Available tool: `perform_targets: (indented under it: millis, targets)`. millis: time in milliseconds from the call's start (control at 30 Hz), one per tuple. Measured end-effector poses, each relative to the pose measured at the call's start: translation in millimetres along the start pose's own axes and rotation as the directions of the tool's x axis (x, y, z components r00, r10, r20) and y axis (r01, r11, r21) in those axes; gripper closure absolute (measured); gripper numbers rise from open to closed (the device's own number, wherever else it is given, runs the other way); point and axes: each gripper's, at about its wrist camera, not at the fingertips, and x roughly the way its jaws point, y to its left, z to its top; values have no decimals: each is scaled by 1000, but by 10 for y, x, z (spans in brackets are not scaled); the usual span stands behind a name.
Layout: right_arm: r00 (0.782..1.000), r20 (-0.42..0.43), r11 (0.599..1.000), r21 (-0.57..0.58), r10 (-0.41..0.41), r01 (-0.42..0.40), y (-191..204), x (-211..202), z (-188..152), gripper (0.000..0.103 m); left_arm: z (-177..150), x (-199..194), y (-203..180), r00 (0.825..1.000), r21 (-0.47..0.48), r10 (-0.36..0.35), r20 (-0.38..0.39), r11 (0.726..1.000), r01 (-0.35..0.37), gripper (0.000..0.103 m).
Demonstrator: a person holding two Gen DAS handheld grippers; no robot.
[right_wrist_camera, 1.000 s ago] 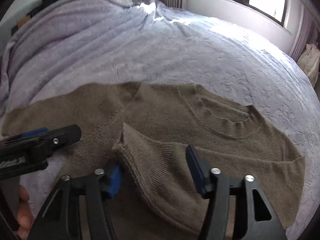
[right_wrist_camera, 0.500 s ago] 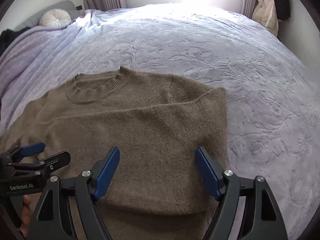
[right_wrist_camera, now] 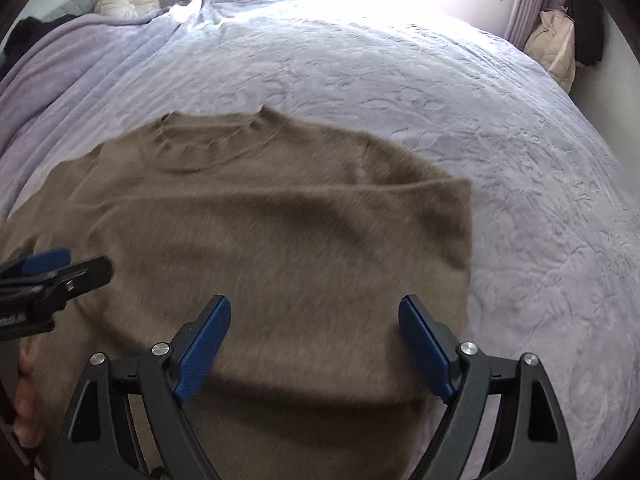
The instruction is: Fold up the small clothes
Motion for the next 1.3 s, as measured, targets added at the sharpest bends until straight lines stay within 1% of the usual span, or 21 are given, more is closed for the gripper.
perform_targets:
  millis: [33, 67, 133, 200, 267, 300, 367, 433, 500, 567, 633, 700, 800, 867, 933, 967, 1067, 1100, 1167, 1233, 1300]
  targets:
    - [1000, -21, 1000, -26, -7, 6, 69, 21, -103, 15, -48, 49, -35, 999, 37, 46, 1, 998, -46, 0]
    - [999, -25, 999, -43, -26, 25, 113, 32, -186, 15, -101, 89, -41, 997, 65, 73, 3, 995, -73, 0]
    - [1000, -4, 998, -53, -30, 30, 142, -38, -307, 15, -164, 36, 11, 998, 73, 67, 20, 995, -69, 0]
    - [1000, -31, 999, -52, -3, 2, 117, -116, -419, 13, -221, -68, 106, 998, 61, 65, 28, 996, -66, 0]
    - [995, -85, 997, -63, 43, -48, 100, -197, -546, 13, -287, -146, 262, 997, 25, 69, 22, 997, -69, 0]
    - [994, -90, 996, -64, 61, -67, 84, -270, -596, 13, -311, -176, 326, 997, 11, 75, 25, 997, -75, 0]
    - [995, -65, 995, -64, 76, -80, 27, -490, -671, 13, -384, -274, 453, 996, -16, 72, 47, 997, -72, 0]
    - [998, -22, 996, -53, 65, -66, -3, -733, -678, 13, -434, -360, 478, 996, -28, 55, 66, 998, -54, 0]
    - [996, 40, 996, -47, 74, -72, 15, -957, -618, 13, -362, -374, 408, 997, -20, 24, 77, 1000, -22, 0]
    - [992, 87, 994, -67, 87, -81, 106, -1032, -452, 12, -252, -340, 307, 997, -6, -1, 80, 1000, 1, 0]
    - [990, 117, 994, -93, 74, -64, 195, -940, -252, 12, -123, -259, 252, 997, -20, 4, 72, 1000, -2, 0]
    - [993, 114, 994, -111, 38, -26, 314, -704, -34, 12, 31, -105, 253, 998, -54, 43, 45, 998, -41, 0]
    - [998, 66, 994, -106, -8, 15, 432, -250, 251, 12, 70, 78, 362, 997, -81, 83, 1, 993, -83, 0]
    - [1000, 23, 996, -86, -9, 11, 461, 4, 339, 12, 15, 140, 407, 993, -70, 122, 0, 990, -122, 0]
    - [999, -30, 997, -78, -9, 6, 470, 247, 337, 12, -102, 146, 464, 995, -55, 99, 8, 994, -99, 0]
    - [997, -73, 998, -66, -3, -2, 451, 385, 268, 12, -173, 124, 486, 995, -46, 96, 12, 994, -95, 0]
    - [1000, -20, 999, -48, 16, -17, 411, 316, 52, 9, -391, 23, 481, 995, -7, 88, 41, 996, -87, 0]
    - [1000, -18, 998, -54, 20, -21, 412, 280, -25, 8, -473, -31, 498, 996, 4, 76, 47, 997, -77, 0]
    - [1000, -3, 997, -76, 20, -21, 421, 184, -174, 8, -568, -140, 563, 998, -1, 57, 41, 998, -57, 0]
    - [1000, -6, 997, -78, 23, -23, 414, 78, -236, 7, -636, -299, 700, 996, -36, 60, 60, 998, -58, 0]
    - [999, -11, 996, -66, 53, -54, 415, -20, -249, 7, -686, -520, 1019, 993, -138, 46, 113, 990, -31, 0]
